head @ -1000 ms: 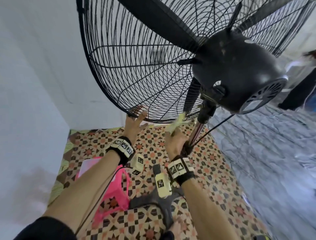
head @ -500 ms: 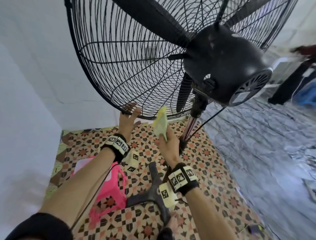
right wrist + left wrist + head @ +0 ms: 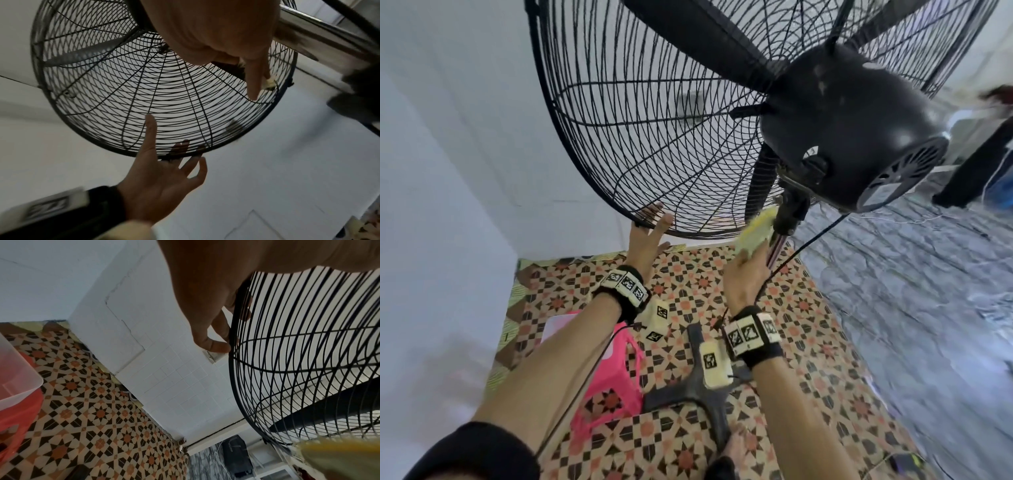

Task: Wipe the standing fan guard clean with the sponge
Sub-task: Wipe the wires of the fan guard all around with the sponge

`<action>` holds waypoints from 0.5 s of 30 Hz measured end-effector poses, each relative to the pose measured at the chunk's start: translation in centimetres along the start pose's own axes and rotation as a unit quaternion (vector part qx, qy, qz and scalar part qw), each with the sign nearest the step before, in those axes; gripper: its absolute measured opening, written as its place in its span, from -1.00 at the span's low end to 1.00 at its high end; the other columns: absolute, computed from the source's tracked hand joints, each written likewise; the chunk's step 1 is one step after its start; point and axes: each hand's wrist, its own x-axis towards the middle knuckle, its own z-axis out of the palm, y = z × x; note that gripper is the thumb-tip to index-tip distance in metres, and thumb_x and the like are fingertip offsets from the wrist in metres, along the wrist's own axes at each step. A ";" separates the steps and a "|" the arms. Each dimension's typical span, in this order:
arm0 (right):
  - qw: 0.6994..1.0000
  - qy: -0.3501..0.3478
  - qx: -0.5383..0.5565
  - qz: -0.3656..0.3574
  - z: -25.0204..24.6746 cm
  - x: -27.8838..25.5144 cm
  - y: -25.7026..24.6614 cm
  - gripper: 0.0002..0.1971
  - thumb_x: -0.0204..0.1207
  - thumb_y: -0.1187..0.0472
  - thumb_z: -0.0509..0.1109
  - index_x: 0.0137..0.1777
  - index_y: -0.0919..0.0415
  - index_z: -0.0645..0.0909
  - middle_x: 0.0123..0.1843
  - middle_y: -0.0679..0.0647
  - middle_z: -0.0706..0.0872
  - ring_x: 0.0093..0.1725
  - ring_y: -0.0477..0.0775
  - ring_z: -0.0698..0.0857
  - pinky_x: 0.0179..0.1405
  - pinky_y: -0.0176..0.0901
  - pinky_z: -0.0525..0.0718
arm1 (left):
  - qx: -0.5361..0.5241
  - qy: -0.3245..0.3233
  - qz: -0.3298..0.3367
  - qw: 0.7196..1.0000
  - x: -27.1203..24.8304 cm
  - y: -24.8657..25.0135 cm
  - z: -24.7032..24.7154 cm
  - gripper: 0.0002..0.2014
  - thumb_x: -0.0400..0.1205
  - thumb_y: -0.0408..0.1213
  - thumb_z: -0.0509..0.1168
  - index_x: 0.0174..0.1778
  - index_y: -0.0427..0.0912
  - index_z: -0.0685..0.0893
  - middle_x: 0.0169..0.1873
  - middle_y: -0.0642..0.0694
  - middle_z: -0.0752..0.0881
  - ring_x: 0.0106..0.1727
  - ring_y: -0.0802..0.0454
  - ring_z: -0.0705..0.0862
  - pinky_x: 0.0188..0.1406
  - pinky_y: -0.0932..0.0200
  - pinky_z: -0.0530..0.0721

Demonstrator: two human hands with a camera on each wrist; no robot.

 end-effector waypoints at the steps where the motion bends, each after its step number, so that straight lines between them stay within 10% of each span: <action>1: 1.000 0.008 -0.016 0.003 0.1 1.0 -0.6 -0.50 0.79 0.33 0.17 0.70 0.23 0.23 0.18 0.16 0.71 -0.02 0.09 0.79 -0.14 -0.11 0.83 | -0.003 0.000 -0.001 1.000 -0.1 0.1 0.1 0.03 0.29 0.45 0.59 0.62 0.02 0.48 0.53 0.05 0.62 0.49 0.05 0.62 0.26 0.00 0.74; 5: 0.984 -0.070 -0.147 -0.075 1.0 0.4 -2.2 -0.41 0.78 0.29 0.18 0.77 0.12 0.11 -0.09 0.05 0.71 -0.37 -0.13 0.65 -0.58 -0.44 0.52 | -0.031 0.016 -0.007 0.999 -0.3 0.2 0.3 -0.12 0.41 0.29 0.60 0.60 0.01 0.51 0.49 0.05 0.66 0.51 -0.01 0.62 0.22 0.04 0.72; 11: 0.986 -0.036 -0.131 -0.099 -1.1 0.4 -2.3 -0.37 0.71 0.37 0.29 0.74 0.25 0.18 0.12 0.21 0.77 -0.11 0.09 0.78 -0.10 -0.04 0.85 | -0.020 0.000 0.001 1.000 -0.2 -0.1 0.2 0.03 0.33 0.38 0.59 0.68 0.06 0.42 0.56 0.07 0.61 0.51 0.05 0.62 0.34 -0.05 0.72; 15: 0.978 -0.050 -0.177 -0.102 -0.5 0.7 -2.7 -0.31 0.75 0.30 0.25 0.81 0.16 0.04 -0.26 -0.07 0.64 -0.36 -0.14 0.63 -0.38 -0.36 0.65 | -0.016 0.005 0.010 1.000 -0.2 0.1 0.2 0.05 0.28 0.43 0.58 0.65 0.04 0.45 0.53 0.06 0.64 0.49 0.06 0.65 0.30 -0.02 0.73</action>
